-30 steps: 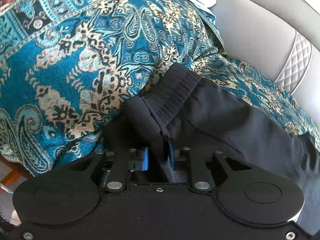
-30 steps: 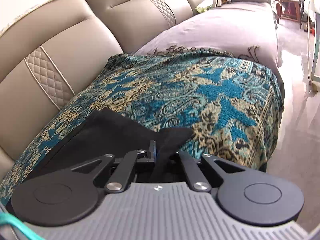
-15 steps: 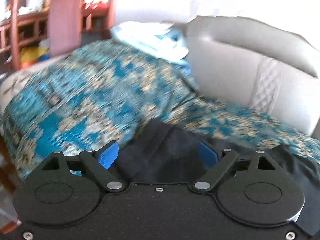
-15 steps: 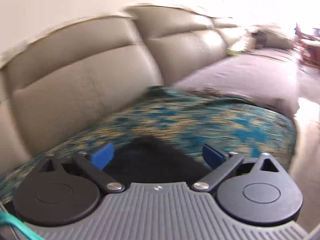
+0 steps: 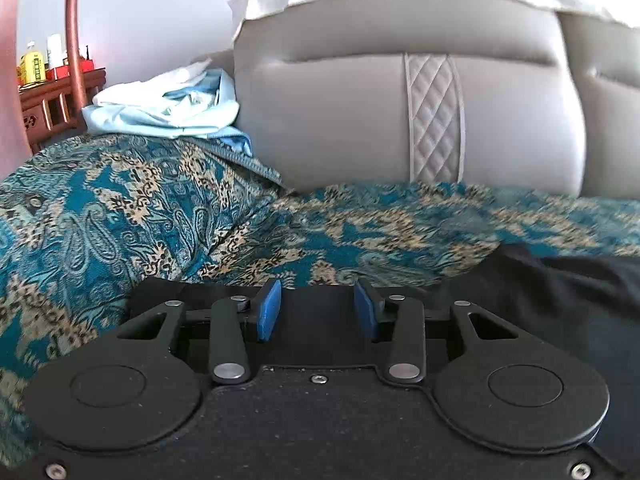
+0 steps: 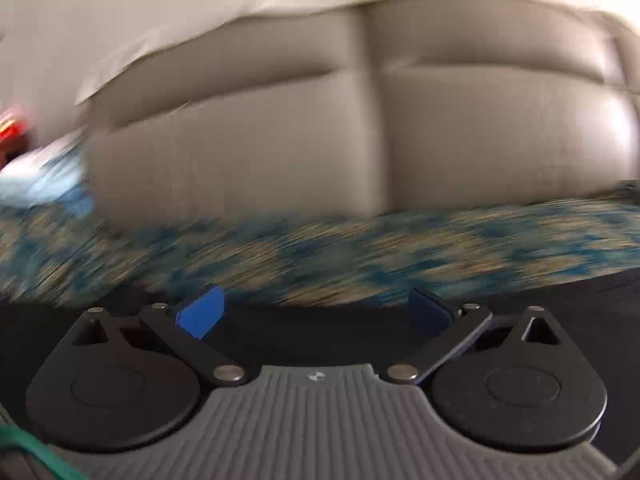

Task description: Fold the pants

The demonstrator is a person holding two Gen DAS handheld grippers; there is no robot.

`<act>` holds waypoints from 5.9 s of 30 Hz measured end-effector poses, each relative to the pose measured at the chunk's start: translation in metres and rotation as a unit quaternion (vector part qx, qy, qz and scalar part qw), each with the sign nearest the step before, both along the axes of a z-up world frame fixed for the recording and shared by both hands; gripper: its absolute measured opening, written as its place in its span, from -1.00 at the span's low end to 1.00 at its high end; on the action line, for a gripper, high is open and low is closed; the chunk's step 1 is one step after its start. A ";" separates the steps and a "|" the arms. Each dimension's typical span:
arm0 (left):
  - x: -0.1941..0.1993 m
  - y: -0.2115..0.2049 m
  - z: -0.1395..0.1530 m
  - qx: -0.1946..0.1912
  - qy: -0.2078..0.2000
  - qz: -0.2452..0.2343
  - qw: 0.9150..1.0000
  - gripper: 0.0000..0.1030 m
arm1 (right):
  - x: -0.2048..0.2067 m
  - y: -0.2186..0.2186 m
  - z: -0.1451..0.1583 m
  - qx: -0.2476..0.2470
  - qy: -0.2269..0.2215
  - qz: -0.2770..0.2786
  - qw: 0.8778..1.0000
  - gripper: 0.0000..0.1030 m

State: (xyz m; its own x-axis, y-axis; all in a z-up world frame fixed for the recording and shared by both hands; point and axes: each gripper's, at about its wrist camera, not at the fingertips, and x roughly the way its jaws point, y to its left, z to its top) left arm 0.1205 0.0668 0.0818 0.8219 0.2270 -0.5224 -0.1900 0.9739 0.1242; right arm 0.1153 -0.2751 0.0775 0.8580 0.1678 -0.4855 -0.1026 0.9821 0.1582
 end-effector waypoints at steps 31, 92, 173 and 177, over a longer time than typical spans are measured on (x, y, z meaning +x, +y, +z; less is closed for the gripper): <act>0.029 0.067 -0.063 0.005 -0.003 0.081 0.997 -0.19 | 0.098 0.037 -0.050 -0.088 0.077 -0.061 0.991 0.99; -0.012 -0.056 0.007 -0.019 -0.042 -0.133 0.990 0.12 | -0.011 -0.221 -0.022 -0.001 0.137 -0.257 0.957 1.00; -0.090 0.128 -0.024 -0.081 0.005 0.217 0.973 -0.73 | -0.023 0.066 -0.042 -0.068 0.041 0.047 0.996 1.00; -0.088 0.132 -0.047 -0.092 0.031 0.225 0.970 -0.68 | -0.023 0.064 -0.044 -0.087 0.037 0.048 0.994 1.00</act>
State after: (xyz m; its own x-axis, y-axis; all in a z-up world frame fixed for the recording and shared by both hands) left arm 0.0325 0.1984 0.0348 0.6269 0.4531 -0.6338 -0.5981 0.8012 -0.0188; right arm 0.0926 -0.2111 0.0338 0.8030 0.1543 -0.5756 -0.1906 0.9817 -0.0028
